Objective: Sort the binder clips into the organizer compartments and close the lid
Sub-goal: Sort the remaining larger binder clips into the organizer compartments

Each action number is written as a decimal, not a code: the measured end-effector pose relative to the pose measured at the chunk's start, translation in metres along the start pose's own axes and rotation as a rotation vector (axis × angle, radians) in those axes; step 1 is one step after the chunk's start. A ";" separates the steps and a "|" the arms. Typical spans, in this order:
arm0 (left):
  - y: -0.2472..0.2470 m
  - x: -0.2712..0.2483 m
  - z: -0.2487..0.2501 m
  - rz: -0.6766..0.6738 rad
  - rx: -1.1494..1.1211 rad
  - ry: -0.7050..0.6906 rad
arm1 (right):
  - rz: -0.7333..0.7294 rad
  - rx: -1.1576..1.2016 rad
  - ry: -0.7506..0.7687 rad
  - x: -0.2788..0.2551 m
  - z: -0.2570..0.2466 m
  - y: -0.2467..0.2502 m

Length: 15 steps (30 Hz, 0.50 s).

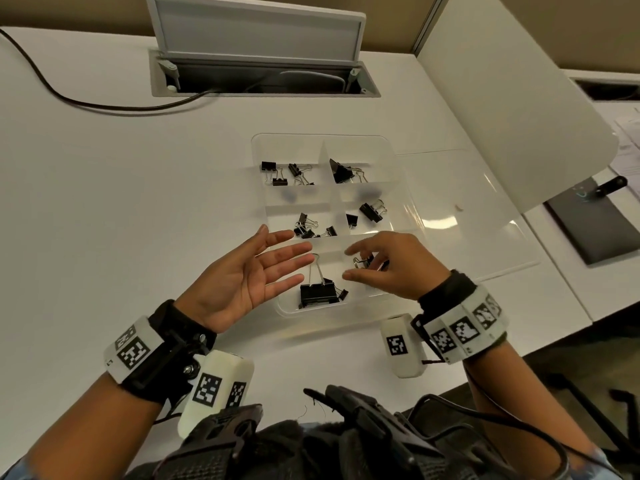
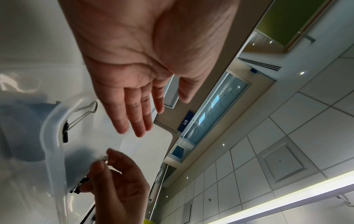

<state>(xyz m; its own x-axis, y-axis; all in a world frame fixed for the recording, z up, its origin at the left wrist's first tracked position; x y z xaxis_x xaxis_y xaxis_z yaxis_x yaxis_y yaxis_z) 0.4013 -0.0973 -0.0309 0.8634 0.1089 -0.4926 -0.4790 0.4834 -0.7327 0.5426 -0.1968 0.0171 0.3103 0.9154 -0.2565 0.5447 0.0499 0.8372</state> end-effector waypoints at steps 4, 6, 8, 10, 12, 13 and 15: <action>0.001 -0.001 0.000 0.001 0.002 0.001 | 0.086 0.020 -0.006 -0.002 0.002 0.009; 0.002 -0.001 0.000 0.000 -0.009 -0.001 | 0.189 0.122 -0.044 -0.010 0.012 0.029; 0.002 0.000 0.000 -0.001 -0.020 -0.001 | 0.272 0.167 -0.087 -0.016 0.025 0.047; 0.002 0.000 0.000 -0.002 -0.018 0.000 | 0.287 0.055 -0.144 -0.020 0.040 0.056; 0.003 0.001 -0.001 0.002 -0.018 -0.002 | 0.312 -0.151 -0.197 -0.023 0.046 0.060; 0.003 0.001 0.000 0.004 -0.019 -0.004 | 0.349 -0.203 -0.186 -0.023 0.041 0.061; 0.003 0.001 0.000 0.008 -0.021 -0.007 | 0.363 -0.136 -0.081 -0.016 0.020 0.052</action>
<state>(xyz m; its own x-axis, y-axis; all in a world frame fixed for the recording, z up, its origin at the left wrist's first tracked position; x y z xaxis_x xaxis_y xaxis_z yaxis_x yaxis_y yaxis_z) 0.4004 -0.0962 -0.0335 0.8607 0.1187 -0.4951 -0.4888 0.4642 -0.7386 0.5820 -0.2168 0.0551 0.5271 0.8490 0.0355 0.2820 -0.2142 0.9352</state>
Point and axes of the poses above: each hand's wrist, its own x-axis towards the middle knuckle, its own y-axis out of the back of the hand, z = x × y, the point moved 8 cm from there along x, towards the middle knuckle, and after that the axes turned 9 degrees about y, right-handed, at the moved point
